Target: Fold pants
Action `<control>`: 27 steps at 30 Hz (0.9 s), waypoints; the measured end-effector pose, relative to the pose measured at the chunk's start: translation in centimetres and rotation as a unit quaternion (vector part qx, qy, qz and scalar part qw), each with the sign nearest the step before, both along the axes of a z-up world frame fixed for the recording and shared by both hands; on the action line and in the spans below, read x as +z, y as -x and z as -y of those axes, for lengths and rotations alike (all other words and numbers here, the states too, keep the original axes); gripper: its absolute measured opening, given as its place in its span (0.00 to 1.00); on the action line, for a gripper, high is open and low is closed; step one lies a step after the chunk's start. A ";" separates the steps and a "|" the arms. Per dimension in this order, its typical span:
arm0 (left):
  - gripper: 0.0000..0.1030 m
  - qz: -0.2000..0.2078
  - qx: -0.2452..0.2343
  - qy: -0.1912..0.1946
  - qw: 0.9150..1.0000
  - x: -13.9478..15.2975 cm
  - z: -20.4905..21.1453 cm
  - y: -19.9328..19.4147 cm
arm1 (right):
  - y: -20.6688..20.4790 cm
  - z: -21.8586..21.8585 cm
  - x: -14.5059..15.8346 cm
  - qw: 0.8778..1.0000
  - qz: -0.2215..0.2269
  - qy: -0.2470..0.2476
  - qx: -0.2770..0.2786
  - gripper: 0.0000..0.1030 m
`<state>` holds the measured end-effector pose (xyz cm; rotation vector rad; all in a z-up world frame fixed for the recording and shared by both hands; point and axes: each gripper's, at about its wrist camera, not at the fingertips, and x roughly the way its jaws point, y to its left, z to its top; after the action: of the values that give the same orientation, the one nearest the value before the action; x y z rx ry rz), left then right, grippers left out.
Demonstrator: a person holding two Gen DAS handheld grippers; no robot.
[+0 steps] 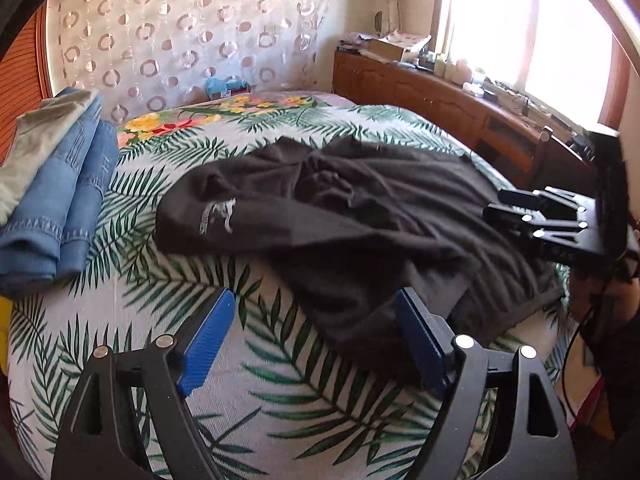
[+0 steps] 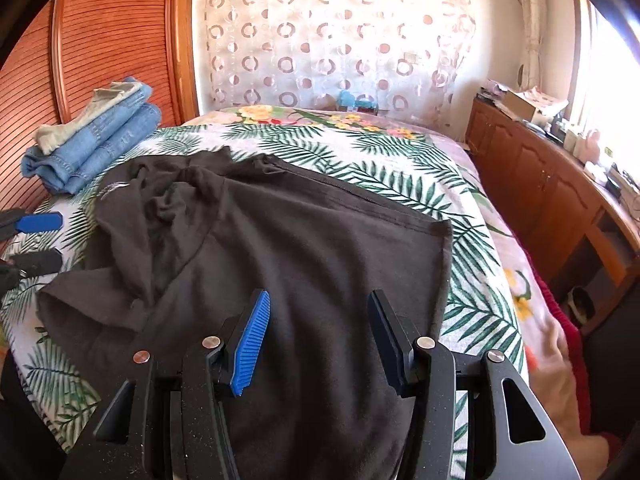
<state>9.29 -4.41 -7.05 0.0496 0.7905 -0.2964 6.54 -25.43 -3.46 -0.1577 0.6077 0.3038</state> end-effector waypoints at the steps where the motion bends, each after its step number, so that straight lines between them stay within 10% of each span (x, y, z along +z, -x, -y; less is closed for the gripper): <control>1: 0.80 -0.002 0.000 -0.004 1.000 -0.3 0.0 0.2 | 0.3 -0.2 0.1 1.000 -0.001 -0.005 0.006 0.51; 27: 0.80 -0.012 0.013 -0.007 1.000 -2.4 -0.7 1.2 | -0.2 -6.0 -1.2 0.990 -0.068 -0.048 0.117 0.24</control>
<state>8.07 -3.76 -9.43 0.0479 0.8165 -0.2675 6.77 -19.48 -4.63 -0.1156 0.7095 0.5742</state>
